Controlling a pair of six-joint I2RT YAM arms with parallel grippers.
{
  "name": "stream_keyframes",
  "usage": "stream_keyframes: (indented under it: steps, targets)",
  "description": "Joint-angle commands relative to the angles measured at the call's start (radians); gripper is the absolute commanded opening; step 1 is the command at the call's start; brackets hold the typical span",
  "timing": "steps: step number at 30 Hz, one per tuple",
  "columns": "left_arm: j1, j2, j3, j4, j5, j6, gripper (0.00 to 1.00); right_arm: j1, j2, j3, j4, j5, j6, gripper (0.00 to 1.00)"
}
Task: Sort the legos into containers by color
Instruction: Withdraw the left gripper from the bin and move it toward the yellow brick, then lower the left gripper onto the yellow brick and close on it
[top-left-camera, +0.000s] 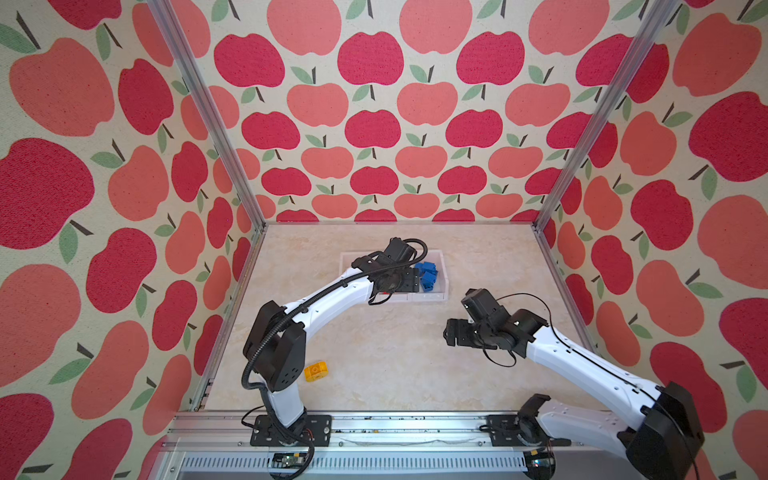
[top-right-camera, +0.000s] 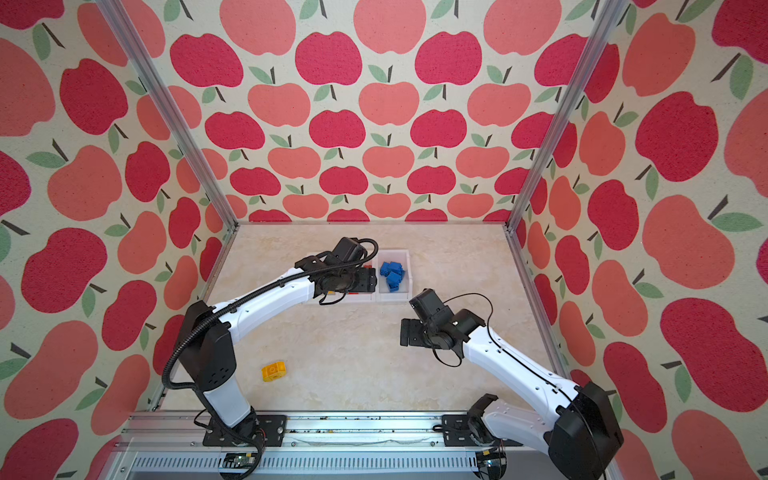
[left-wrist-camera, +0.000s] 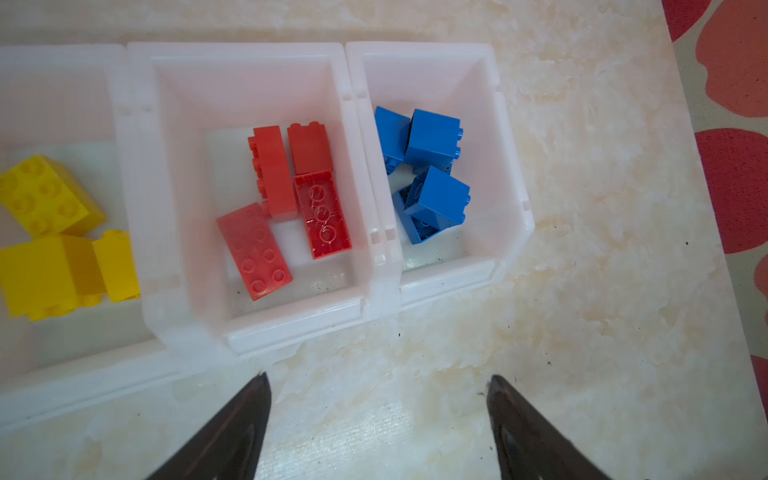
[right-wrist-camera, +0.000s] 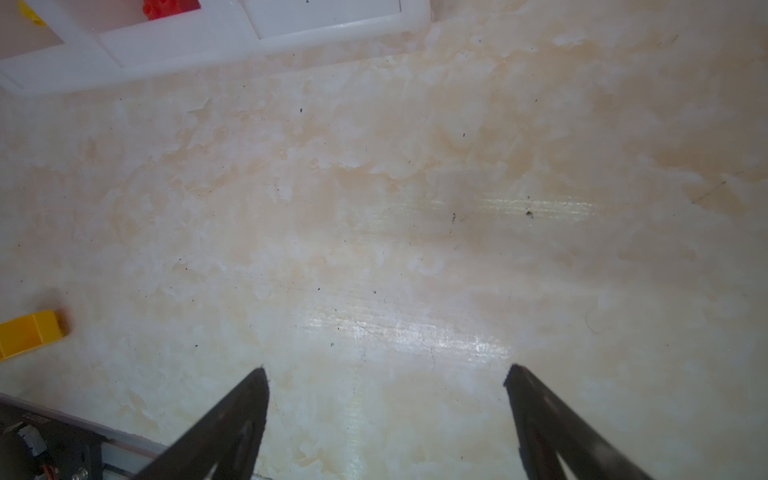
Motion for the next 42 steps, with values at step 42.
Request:
stream_keyframes:
  steps: [42]
  targets:
    - [0.328,-0.742,-0.638,-0.634,0.125,-1.082,0.82,-0.023,0.111,0.103,0.011,-0.069,-0.126,0.93]
